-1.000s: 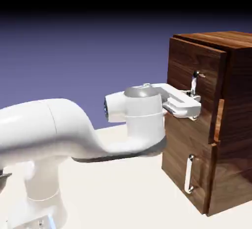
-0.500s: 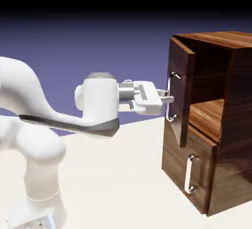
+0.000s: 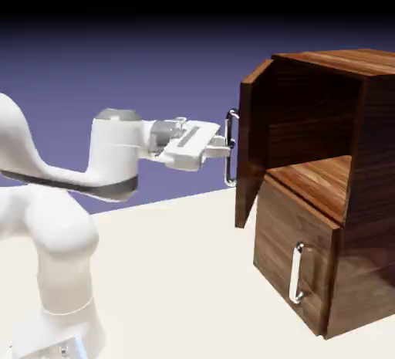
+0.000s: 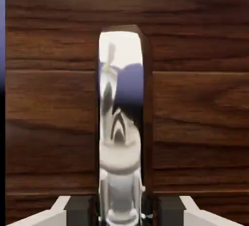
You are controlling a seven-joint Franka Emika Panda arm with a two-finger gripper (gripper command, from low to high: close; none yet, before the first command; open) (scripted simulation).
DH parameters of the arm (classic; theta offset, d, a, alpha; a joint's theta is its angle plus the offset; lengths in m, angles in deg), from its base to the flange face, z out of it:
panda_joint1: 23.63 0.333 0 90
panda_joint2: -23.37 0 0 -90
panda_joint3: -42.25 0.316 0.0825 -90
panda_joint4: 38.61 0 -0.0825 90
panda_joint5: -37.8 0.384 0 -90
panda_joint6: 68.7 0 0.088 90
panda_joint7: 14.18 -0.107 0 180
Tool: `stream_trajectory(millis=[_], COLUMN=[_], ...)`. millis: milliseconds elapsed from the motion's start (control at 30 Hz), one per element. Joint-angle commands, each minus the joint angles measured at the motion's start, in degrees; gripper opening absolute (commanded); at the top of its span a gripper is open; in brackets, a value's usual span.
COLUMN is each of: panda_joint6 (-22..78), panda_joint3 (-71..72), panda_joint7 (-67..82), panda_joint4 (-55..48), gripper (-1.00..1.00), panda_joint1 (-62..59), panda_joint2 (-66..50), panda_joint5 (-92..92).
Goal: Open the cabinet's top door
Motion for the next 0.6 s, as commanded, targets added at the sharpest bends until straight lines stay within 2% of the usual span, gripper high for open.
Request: stream_trajectory(millis=[0,300,567], panda_joint6=[1.7,19.1,37.2], panda_joint3=[2.0,20.2,35.8], panda_joint7=[0.1,-1.7,-6.8], panda_joint4=[0.0,-4.4,-16.7], gripper=[-1.0,-1.0,-1.0], panda_joint1=[0.5,4.0,0.5], panda_joint2=[-0.2,-8.3,-24.1], panda_joint5=[2.4,24.8,41.8])
